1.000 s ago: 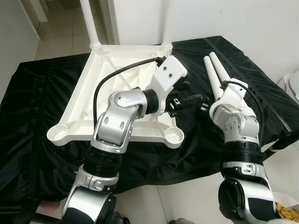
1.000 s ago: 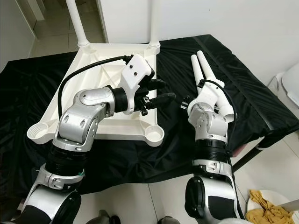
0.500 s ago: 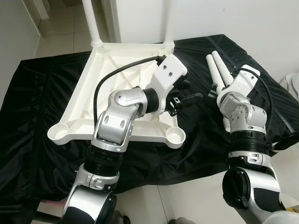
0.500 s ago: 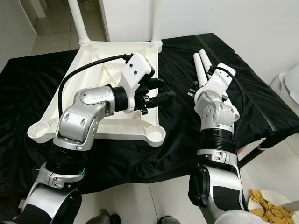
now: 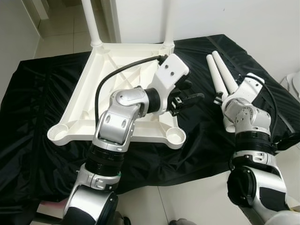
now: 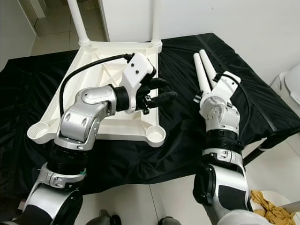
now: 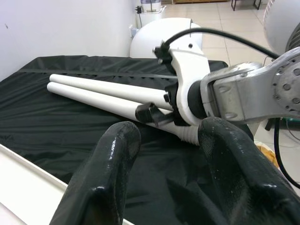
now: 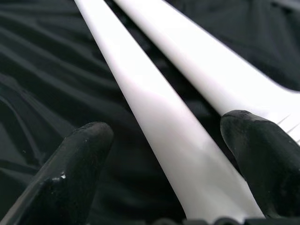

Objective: Building children table

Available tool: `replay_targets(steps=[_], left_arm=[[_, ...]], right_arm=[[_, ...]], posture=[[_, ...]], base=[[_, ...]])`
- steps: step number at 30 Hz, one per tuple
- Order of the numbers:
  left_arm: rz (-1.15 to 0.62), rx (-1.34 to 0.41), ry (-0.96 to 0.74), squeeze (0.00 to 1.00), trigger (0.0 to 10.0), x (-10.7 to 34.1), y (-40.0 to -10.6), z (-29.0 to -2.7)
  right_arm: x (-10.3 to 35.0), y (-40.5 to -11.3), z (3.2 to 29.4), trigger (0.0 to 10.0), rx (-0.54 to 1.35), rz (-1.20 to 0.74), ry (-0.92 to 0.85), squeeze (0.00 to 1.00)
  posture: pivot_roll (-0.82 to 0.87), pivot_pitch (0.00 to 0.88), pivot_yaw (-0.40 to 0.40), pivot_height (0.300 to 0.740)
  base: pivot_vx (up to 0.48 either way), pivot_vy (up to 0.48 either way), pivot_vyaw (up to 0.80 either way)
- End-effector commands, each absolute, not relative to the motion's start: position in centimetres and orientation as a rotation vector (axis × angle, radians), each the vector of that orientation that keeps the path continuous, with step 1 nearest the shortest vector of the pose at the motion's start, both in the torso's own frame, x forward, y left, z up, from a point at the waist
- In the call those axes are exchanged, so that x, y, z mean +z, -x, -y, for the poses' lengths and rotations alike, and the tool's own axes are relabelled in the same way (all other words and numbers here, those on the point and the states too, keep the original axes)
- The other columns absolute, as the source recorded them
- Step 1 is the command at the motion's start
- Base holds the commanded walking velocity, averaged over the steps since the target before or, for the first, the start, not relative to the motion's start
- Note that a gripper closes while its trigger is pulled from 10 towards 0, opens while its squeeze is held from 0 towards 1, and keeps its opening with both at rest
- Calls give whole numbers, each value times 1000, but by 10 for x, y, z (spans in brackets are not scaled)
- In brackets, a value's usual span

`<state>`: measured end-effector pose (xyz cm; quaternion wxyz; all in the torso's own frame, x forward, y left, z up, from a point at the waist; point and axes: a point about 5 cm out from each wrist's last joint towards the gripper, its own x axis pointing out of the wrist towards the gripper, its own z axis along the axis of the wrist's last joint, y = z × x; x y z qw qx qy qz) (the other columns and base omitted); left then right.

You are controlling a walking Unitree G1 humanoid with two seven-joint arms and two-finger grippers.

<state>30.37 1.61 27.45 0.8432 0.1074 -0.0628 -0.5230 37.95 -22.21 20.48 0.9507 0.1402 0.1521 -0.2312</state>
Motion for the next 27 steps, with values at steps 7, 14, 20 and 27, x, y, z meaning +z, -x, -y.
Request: replay_targets(steps=[7, 14, 20, 27], left_arm=[[163, -910, -217, 0, 10000, 281, -313, -21], [167, -906, -214, 0, 10000, 281, -312, -21], [176, -904, -214, 0, 10000, 283, -311, -18], [186, -901, -209, 0, 10000, 285, -311, -16]], right_arm=[[192, -383, 220, 10000, -460, -403, -334, 0], [188, -385, 210, 10000, -407, -447, -362, 0], [178, -388, 196, 10000, -306, -559, -421, 0], [173, -388, 191, 10000, -249, -629, -449, 0]], posture=[[-126, 62, 20, 740], [-124, 56, 17, 740], [-124, 53, 14, 740], [-121, 63, 10, 740]], base=[[0, 0, 0], [0, 0, 0], [0, 0, 0], [0, 0, 0]])
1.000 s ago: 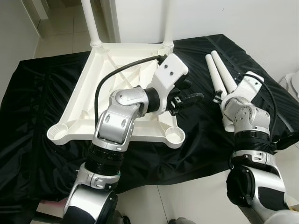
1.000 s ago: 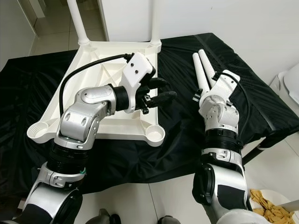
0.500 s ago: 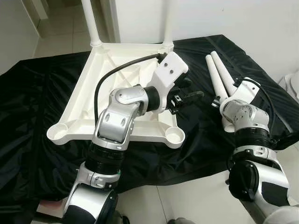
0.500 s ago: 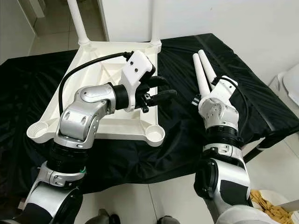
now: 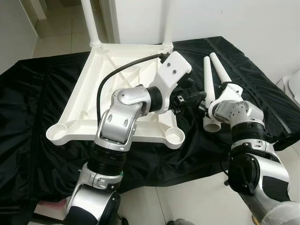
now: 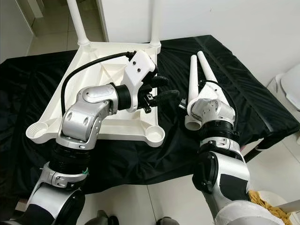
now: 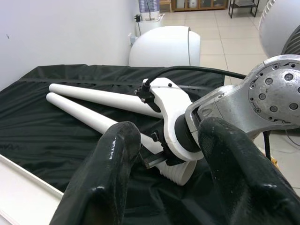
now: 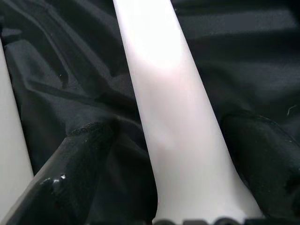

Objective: Building children table

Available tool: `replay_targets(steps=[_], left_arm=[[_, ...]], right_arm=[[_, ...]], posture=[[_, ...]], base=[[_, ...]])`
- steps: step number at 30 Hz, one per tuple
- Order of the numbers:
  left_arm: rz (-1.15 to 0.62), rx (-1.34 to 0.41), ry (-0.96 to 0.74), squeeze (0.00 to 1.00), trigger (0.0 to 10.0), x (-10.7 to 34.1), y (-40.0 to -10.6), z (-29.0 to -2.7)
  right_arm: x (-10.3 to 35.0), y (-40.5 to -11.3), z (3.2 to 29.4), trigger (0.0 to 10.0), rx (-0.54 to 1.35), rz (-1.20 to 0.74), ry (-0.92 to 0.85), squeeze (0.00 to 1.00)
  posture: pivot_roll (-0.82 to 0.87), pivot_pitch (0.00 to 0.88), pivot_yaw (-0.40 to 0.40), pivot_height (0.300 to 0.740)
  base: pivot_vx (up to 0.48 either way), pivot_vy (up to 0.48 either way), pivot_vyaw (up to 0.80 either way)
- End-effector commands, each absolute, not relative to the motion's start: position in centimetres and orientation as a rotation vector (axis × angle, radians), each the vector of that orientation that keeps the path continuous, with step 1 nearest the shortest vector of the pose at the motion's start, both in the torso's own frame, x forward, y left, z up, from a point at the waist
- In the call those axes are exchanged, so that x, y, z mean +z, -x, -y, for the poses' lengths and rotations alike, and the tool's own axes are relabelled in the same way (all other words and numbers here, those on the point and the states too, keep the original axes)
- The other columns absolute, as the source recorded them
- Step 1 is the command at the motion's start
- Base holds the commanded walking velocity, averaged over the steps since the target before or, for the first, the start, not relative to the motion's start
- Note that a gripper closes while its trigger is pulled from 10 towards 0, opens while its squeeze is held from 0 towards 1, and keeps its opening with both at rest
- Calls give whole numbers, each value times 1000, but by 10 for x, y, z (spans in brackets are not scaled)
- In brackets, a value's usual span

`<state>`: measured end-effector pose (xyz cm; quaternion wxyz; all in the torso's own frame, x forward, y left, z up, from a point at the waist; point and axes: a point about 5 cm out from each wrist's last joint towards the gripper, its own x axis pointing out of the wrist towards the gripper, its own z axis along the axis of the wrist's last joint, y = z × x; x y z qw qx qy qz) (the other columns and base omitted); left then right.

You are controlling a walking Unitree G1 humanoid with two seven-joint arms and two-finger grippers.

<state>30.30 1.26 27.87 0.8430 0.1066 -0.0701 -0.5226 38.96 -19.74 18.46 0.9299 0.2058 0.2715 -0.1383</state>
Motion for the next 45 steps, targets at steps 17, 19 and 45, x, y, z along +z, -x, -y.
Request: replay_targets(steps=[17, 19, 45], left_arm=[[195, -872, -221, 0, 10000, 288, -315, -18], [192, -870, -219, 0, 10000, 288, -315, -18], [189, -851, -211, 0, 10000, 291, -318, -17]], right_arm=[[146, -377, 196, 0, -214, -836, -543, 0], [147, -377, 194, 0, -188, -844, -562, 0], [177, -388, 176, 0, 199, -666, -521, 0]], posture=[[-118, 75, 7, 740], [-119, 74, 7, 740], [-118, 67, 5, 740]], base=[[0, 0, 0], [0, 0, 0], [0, 0, 0]])
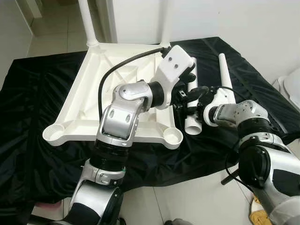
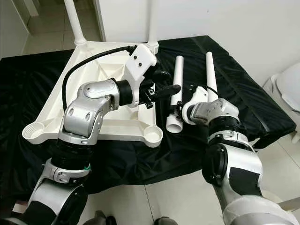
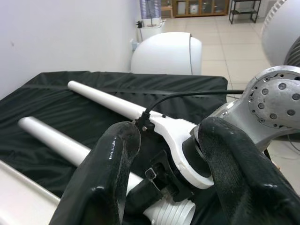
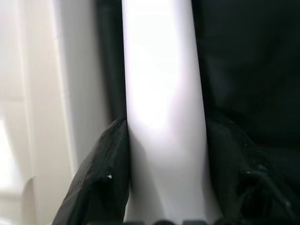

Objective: Building children table

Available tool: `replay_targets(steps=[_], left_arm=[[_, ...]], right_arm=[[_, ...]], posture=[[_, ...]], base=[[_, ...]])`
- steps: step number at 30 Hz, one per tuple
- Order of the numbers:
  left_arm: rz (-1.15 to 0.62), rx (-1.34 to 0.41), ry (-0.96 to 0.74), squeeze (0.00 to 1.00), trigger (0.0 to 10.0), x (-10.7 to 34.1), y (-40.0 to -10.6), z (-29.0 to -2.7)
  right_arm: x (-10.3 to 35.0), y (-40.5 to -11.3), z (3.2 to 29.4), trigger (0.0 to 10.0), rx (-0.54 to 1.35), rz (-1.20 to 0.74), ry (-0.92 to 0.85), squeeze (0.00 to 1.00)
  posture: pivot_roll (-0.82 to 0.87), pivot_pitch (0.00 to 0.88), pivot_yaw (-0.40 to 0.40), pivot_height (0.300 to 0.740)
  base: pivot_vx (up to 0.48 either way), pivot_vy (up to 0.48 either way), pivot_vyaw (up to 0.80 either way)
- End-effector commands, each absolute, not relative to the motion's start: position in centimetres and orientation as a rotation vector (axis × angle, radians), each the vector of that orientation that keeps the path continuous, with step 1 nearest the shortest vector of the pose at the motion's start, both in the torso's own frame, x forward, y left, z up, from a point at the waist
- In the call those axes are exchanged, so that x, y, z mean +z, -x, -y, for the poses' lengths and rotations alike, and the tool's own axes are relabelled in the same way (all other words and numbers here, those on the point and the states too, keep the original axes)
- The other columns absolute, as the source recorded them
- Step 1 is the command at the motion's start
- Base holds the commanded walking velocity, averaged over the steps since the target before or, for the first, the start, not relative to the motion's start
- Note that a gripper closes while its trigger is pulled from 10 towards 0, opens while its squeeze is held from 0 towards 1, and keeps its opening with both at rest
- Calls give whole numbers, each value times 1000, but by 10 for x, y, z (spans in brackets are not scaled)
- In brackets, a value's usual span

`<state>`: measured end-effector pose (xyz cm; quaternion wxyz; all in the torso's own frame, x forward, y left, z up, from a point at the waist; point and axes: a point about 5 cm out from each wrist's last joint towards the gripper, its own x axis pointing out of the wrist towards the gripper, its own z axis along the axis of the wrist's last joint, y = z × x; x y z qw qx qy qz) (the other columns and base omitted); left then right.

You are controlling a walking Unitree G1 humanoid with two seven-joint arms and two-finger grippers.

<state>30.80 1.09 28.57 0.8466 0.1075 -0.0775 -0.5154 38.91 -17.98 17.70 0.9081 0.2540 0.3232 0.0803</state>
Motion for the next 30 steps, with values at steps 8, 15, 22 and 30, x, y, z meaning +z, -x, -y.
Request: replay_targets(steps=[8, 15, 22, 30], left_arm=[[197, -849, -209, 0, 10000, 293, -319, -17], [196, -851, -169, 0, 10000, 296, -322, -21], [216, -839, -93, 0, 10000, 308, -330, -33], [189, -747, 3, 0, 10000, 304, -340, -48]], right_arm=[[207, -393, 180, 0, 293, -486, -472, 0], [232, -397, 199, 10000, 148, -155, -373, 0], [230, -393, 197, 10000, 141, -4, -331, 0], [229, -379, 190, 10000, 193, 172, -271, 0]], posture=[[-116, 62, 8, 740], [-118, 52, 15, 740], [-108, 39, 19, 740], [-100, 26, 17, 740]], base=[[0, 0, 0], [0, 0, 0], [0, 0, 0], [0, 0, 0]])
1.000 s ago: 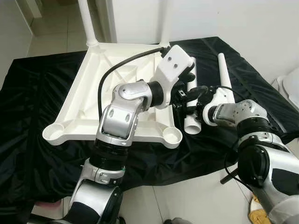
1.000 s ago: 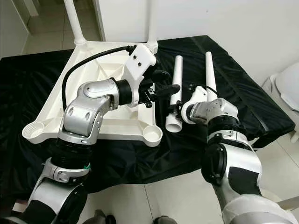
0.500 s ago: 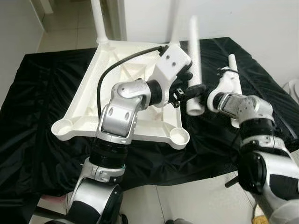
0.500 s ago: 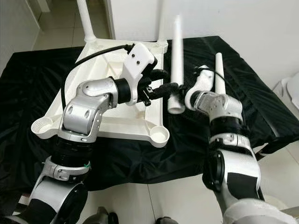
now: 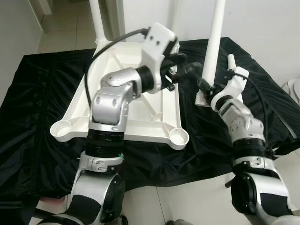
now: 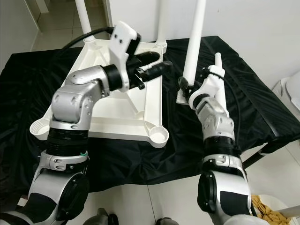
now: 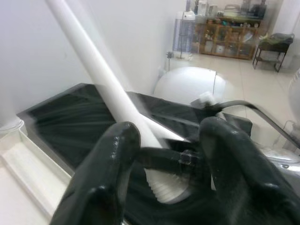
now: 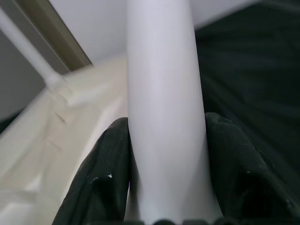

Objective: Building children table

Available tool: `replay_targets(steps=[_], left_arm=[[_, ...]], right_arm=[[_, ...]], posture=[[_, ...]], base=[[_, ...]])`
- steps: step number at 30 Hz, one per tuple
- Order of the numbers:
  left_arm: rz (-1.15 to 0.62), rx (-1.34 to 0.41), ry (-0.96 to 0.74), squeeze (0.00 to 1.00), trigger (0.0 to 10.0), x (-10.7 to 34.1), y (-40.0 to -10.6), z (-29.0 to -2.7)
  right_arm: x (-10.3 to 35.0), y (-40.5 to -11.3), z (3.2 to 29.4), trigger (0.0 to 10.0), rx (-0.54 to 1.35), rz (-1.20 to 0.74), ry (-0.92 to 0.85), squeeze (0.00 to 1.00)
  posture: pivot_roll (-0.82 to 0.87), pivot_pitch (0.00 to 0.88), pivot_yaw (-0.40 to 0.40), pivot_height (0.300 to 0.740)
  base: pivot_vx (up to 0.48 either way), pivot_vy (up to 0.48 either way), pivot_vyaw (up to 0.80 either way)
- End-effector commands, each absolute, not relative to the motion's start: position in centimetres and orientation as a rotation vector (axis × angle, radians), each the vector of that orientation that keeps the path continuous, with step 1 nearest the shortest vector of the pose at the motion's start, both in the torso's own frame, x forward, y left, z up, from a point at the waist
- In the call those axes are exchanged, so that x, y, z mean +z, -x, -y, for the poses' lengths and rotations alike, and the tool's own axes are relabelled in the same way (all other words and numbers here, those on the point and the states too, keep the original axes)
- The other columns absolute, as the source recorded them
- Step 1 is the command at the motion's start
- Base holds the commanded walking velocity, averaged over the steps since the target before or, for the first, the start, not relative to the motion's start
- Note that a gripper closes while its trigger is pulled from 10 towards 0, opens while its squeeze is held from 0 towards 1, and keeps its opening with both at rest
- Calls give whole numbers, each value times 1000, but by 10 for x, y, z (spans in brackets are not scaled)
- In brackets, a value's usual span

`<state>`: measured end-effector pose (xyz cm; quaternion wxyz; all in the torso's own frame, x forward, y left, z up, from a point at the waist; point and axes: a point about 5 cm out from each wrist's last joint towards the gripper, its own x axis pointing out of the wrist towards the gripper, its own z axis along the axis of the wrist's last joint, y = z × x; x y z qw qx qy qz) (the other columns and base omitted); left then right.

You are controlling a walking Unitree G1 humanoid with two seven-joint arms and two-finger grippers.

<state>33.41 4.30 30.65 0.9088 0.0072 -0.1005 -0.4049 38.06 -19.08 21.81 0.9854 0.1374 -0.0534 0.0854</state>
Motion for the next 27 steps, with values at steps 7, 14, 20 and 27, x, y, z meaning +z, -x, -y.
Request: replay_targets(steps=[7, 14, 20, 27], left_arm=[[114, -711, 118, 1000, 10000, 276, -354, -59], [148, -763, 116, 1000, 10000, 268, -351, -55], [211, -869, 184, 1000, 10000, 277, -337, -45], [212, -1053, 249, 1000, 10000, 281, -317, -29]], right_arm=[[226, -365, 182, 10000, 237, 285, -275, 0], [223, -356, 170, 10000, 305, 356, -219, 0], [219, -349, 162, 10000, 386, 371, -169, 0], [215, -341, 158, 10000, 475, 383, -90, 0]], posture=[[-93, 19, 24, 740], [-96, 0, 28, 740], [-97, 0, 24, 740], [-97, 0, 29, 740]], base=[[0, 0, 0], [0, 0, 0], [0, 0, 0], [0, 0, 0]])
